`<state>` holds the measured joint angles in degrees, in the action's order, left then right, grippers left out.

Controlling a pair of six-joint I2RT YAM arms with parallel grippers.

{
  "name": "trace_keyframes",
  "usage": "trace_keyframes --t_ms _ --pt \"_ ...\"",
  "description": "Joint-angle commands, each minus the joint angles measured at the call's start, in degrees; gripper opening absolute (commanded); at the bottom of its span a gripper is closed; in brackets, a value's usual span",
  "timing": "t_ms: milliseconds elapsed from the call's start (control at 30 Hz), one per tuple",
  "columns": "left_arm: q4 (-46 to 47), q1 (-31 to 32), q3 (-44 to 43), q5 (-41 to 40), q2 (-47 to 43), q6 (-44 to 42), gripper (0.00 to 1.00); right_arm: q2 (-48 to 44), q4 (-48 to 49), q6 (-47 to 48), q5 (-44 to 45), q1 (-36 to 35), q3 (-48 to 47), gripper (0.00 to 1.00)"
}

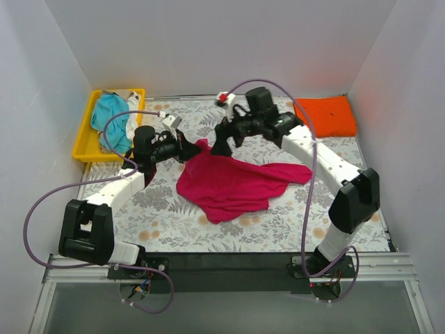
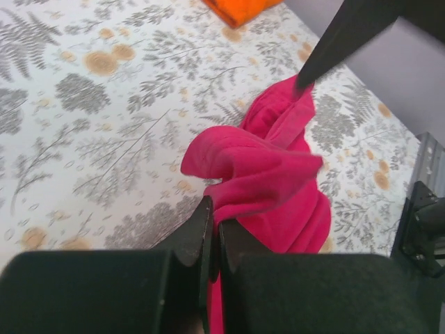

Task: Fold and stack the t-shirts
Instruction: Flatten the tshirt out

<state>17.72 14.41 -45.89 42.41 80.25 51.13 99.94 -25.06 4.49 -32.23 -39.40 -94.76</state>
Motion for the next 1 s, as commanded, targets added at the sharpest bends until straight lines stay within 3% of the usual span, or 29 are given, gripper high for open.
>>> trace_keyframes --t_ms 0,33,100,200,333,467,600,733,967 --pt "-7.1 -3.9 -0.3 0.8 -4.1 -3.9 0.00 -9.1 -2.4 6.5 -6.2 13.0 2.1 0.82" --pt "-8.0 -4.7 0.2 0.9 -4.4 -4.7 0.00 -10.1 -5.8 8.4 -7.0 15.6 2.3 0.88" --pt "-9.5 -6.4 0.3 1.4 -4.8 -6.4 0.00 -12.4 -10.1 17.5 -5.7 21.4 2.5 0.89" --pt "-10.1 -8.4 -0.8 2.1 -4.0 -7.4 0.00 -15.6 -17.1 29.2 -1.2 27.1 7.7 0.87" --pt "-11.6 -11.1 -4.3 3.5 -0.5 -9.2 0.00 -17.8 -17.9 40.8 4.7 33.6 19.3 0.81" --pt "-12.6 -12.1 -7.0 3.9 2.5 -11.2 0.00 -12.5 -17.9 45.5 5.9 40.8 19.1 0.75" --pt "-13.4 -12.1 -8.8 4.3 4.2 -11.8 0.00 -7.1 -17.7 48.5 5.8 43.4 16.3 0.73" --pt "-13.8 -12.1 -9.2 4.3 5.2 -13.0 0.00 -3.3 -17.2 54.6 7.4 43.4 16.2 0.63" --pt "-15.3 -12.1 -11.8 5.0 8.7 -12.9 0.00 0.4 -13.4 61.7 8.3 42.9 15.8 0.61"
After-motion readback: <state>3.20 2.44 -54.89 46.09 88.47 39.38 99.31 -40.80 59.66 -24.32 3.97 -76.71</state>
